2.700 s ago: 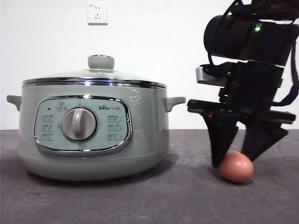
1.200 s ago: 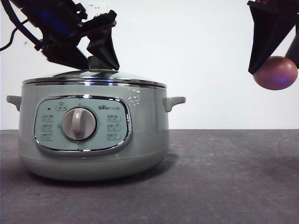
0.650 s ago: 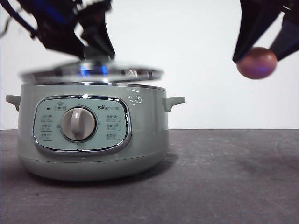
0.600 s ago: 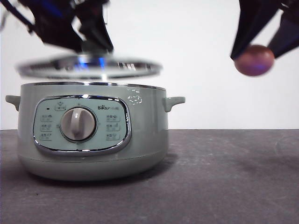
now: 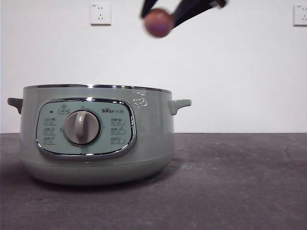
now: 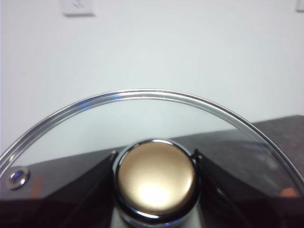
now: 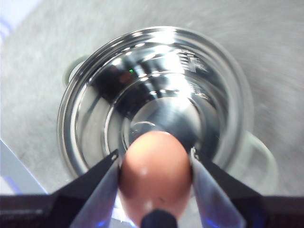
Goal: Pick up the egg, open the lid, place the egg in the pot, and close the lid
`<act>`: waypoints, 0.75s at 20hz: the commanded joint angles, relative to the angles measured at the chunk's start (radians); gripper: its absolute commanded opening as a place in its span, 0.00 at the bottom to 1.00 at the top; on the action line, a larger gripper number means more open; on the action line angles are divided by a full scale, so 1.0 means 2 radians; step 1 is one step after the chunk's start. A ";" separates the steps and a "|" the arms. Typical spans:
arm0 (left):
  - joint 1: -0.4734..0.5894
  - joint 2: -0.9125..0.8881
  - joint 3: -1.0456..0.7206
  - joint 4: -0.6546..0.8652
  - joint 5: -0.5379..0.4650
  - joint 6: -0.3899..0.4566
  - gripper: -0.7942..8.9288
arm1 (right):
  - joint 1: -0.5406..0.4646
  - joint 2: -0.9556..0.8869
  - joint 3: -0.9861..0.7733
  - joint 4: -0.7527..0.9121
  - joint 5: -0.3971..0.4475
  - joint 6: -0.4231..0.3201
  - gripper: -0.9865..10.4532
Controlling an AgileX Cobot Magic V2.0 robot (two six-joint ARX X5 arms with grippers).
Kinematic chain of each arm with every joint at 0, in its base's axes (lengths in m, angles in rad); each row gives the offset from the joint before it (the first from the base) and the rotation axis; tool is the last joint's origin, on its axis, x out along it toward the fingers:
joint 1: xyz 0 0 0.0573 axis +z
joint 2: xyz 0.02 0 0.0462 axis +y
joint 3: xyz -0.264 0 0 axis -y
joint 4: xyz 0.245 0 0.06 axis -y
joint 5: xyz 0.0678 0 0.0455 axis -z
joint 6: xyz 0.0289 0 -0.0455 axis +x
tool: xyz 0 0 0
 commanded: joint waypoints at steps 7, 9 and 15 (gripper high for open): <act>0.000 -0.105 0.004 -0.059 -0.051 0.017 0.07 | 0.036 0.238 0.198 -0.047 0.013 -0.074 0.08; 0.000 -0.107 0.004 -0.071 -0.057 0.017 0.07 | 0.042 0.269 0.203 -0.034 0.041 -0.092 0.08; 0.000 -0.107 0.005 -0.097 -0.064 0.017 0.07 | 0.045 0.324 0.203 -0.025 0.061 -0.119 0.08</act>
